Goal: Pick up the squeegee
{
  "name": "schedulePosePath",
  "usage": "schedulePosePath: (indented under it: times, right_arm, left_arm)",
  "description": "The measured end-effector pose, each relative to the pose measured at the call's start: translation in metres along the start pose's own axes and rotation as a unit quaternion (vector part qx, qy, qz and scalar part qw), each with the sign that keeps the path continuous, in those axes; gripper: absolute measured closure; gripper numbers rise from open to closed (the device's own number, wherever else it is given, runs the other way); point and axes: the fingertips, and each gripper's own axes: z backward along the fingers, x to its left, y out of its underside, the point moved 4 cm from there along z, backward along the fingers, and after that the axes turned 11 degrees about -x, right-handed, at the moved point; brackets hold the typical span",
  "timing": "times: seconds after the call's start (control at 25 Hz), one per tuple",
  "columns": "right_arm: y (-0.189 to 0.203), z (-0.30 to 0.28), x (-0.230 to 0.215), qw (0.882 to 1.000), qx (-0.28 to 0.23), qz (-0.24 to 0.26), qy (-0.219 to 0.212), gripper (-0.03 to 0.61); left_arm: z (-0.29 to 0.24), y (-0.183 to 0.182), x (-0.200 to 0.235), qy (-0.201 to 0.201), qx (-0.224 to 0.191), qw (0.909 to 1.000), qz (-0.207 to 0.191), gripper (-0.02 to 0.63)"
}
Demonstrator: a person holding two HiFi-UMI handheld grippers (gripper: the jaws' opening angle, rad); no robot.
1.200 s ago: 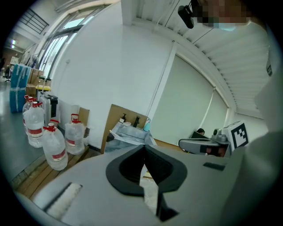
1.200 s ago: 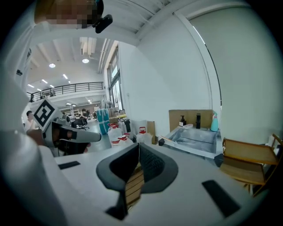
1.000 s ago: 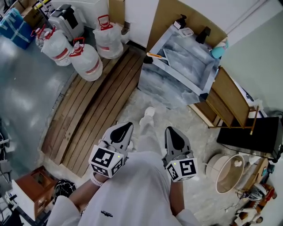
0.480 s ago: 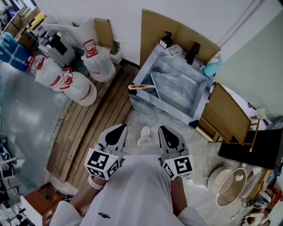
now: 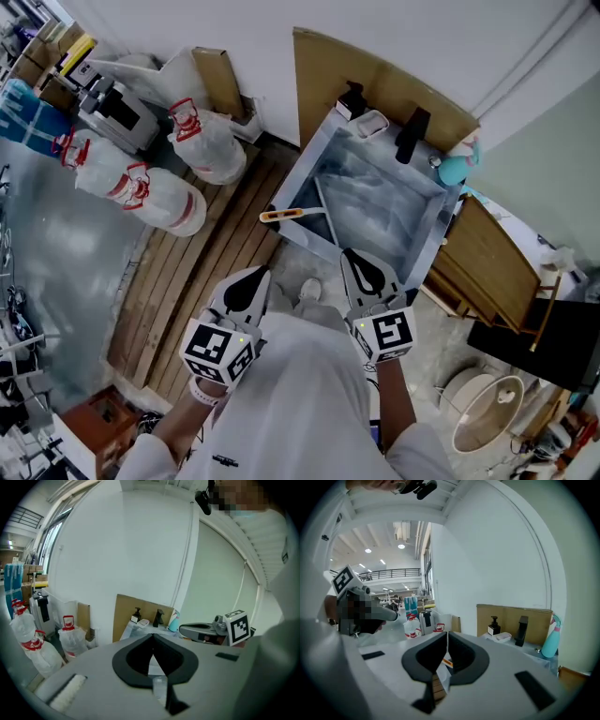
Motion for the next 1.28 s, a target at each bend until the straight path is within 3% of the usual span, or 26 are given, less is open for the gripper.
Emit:
schedulePosePath:
  times: [0.28, 0.56, 0.8, 1.28]
  right_arm:
    - [0.026, -0.023, -0.011, 0.998, 0.042, 0.033, -0.022, 0.571]
    - [0.027, -0.041, -0.025, 0.995, 0.059, 0.053, -0.052, 0.571]
    - [0.035, -0.061, -0.040, 0.995, 0.063, 0.004, -0.079, 0.571]
    - [0.063, -0.109, -0.044, 0.980, 0.115, 0.038, -0.157, 0.557]
  left_arm:
    - [-0.020, -0.005, 0.008, 0.006, -0.001, 1.0000, -0.002, 0.611]
    - [-0.042, -0.012, 0.014, 0.012, 0.000, 0.9999, -0.001, 0.611]
    - [-0.057, -0.005, 0.021, 0.010, 0.012, 0.9999, 0.005, 0.611]
    - [-0.088, 0.020, 0.048, -0.007, 0.035, 0.9989, 0.029, 0.611]
